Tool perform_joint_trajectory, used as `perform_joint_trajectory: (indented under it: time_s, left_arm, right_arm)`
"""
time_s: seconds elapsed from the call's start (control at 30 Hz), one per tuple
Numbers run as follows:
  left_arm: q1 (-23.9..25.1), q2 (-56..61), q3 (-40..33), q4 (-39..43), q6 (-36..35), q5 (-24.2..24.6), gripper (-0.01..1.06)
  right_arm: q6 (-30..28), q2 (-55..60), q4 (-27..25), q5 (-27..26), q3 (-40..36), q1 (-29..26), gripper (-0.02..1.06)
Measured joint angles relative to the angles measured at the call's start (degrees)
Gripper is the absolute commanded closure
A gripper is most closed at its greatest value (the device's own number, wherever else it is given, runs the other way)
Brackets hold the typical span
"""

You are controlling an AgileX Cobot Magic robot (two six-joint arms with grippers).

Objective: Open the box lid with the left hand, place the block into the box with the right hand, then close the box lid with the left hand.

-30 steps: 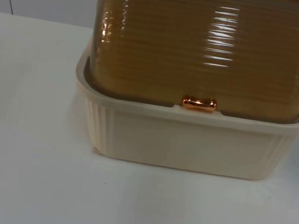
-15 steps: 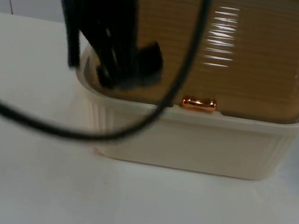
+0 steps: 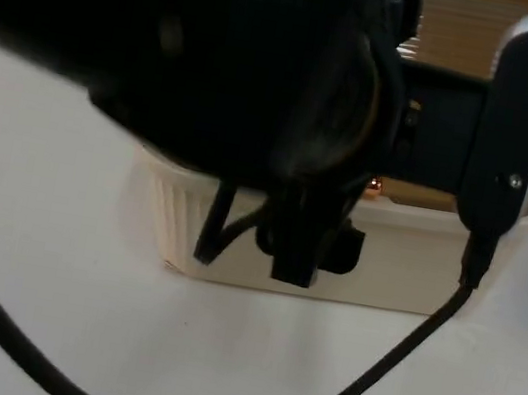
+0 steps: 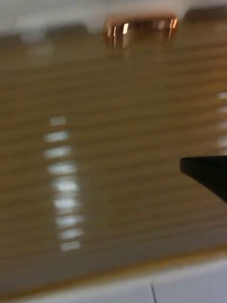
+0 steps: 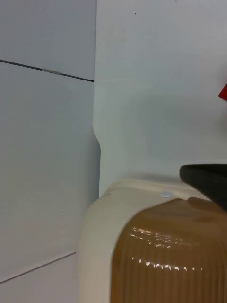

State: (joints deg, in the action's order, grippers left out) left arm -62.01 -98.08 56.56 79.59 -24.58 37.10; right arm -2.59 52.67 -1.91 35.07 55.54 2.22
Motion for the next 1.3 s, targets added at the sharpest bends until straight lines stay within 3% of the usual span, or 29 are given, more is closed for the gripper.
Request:
perform_joint_trajectory:
  time_s: [0.03,0.07,0.2,0.47,0.5,0.53,0.57,0.63,0.67,0.7,0.77,0.87,1.1,1.3]
  left_arm:
    - [-0.2,-0.8,-0.9,6.3,-5.5,0.6,0.00]
    - [-0.2,-0.8,-0.9,6.3,-5.5,0.6,0.00]
    - [-0.4,-2.2,-6.0,18.3,-22.5,1.2,0.00]
    - [-0.4,-3.9,-6.8,19.7,-27.4,2.4,0.06]
    - [-0.4,-4.2,-6.8,19.9,-27.6,2.5,0.17]
    - [-0.4,-4.3,-6.8,19.9,-27.8,2.2,0.20]
    - [-0.4,-4.4,-6.8,19.9,-27.9,2.1,0.38]
    - [-0.4,-4.5,-6.8,20.0,-28.0,2.0,0.57]
    - [-0.4,-4.7,-6.8,20.1,-28.0,1.6,0.57]
    - [-0.4,-4.9,-6.8,20.1,-28.0,1.5,0.72]
    - [-0.1,-5.5,-6.8,20.1,-28.4,1.0,0.91]
    - [0.2,-5.7,-6.8,20.1,-28.9,0.7,1.04]
    - [0.7,-5.7,-6.3,20.1,-29.2,-5.8,1.05]
    - [0.8,-6.2,-5.1,20.2,-29.4,-8.1,1.05]
  right_arm:
    - [0.0,0.0,0.0,0.0,0.0,0.0,0.00]
    - [0.0,0.0,0.0,0.0,0.0,0.0,0.00]
    - [0.0,0.0,1.9,0.0,0.0,0.9,0.00]
    - [0.5,0.0,5.8,0.0,0.0,4.2,0.00]
    - [1.0,0.0,6.1,0.0,0.0,4.4,0.00]
    - [1.3,0.0,6.5,0.0,0.0,4.4,0.00]
    - [1.6,0.0,6.6,0.0,0.0,4.4,0.00]
    - [1.6,0.0,6.9,0.0,0.0,4.4,0.00]
    - [1.7,0.0,7.1,0.0,0.0,4.4,0.00]
    - [1.7,0.0,7.2,0.0,0.0,4.4,0.00]
    - [1.7,0.0,7.5,0.0,0.0,4.4,0.00]
    - [1.7,0.0,7.5,0.0,0.0,4.4,0.00]
    - [2.0,0.0,7.5,0.0,0.0,4.4,0.00]
    - [2.0,0.0,7.6,0.0,0.0,4.4,0.00]
